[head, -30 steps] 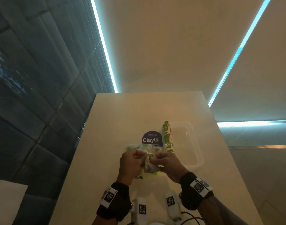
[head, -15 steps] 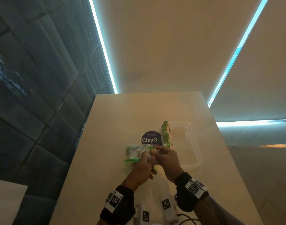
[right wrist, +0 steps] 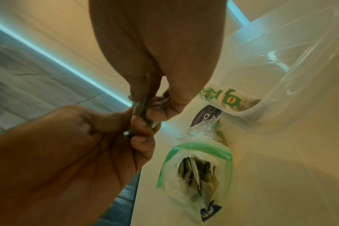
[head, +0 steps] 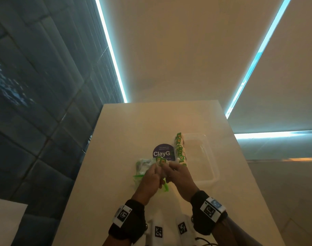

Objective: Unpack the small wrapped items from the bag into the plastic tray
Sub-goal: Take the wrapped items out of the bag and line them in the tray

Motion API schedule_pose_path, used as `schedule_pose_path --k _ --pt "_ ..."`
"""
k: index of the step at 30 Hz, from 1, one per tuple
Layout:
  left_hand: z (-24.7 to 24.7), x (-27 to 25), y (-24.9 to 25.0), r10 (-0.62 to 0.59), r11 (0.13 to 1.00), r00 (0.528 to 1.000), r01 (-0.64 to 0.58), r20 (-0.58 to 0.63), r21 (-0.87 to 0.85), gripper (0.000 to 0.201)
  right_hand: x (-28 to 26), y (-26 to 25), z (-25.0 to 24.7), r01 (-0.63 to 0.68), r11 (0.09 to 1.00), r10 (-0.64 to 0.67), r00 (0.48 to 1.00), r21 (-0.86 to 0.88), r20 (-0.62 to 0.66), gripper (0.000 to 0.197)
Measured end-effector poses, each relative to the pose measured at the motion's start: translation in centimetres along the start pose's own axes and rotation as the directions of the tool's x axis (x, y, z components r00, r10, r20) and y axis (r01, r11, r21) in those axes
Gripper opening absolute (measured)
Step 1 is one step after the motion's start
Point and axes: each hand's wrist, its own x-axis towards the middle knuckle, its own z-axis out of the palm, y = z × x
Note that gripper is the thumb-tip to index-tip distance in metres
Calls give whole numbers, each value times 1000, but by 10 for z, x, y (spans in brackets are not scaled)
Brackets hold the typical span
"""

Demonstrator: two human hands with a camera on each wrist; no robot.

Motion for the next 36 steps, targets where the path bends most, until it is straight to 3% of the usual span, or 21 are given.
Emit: schedule_pose_path --k 3,8,14,19,23,27,31,36 --pt "2 2 2 31 999 999 -31 -40 -13 22 -1 -4 -9 -15 998 13 999 68 34 24" --pt "9 7 2 66 997 998 -66 -23 28 24 -1 3 -15 5 986 3 999 167 -49 24" --pt "17 19 2 100 988 994 -93 -53 127 24 5 5 -25 -39 990 47 997 138 -55 21" --pt "24 31 2 87 986 996 -87 5 142 24 16 1 -40 -91 990 102 989 104 -110 19" --pt "23 34 8 66 993 998 -66 0 94 43 37 -12 -62 -70 998 69 985 0 -161 17" --pt "4 24 -2 54 985 998 -48 -30 168 30 82 -28 -104 -68 992 22 926 -111 -377 14" --pt "-21 14 -23 -17 994 996 26 -92 104 21 124 -29 -134 -183 961 60 870 -208 -489 14" --pt "-48 5 -46 -80 988 987 97 -137 120 24 163 -3 -150 -363 864 154 851 -349 -502 20"
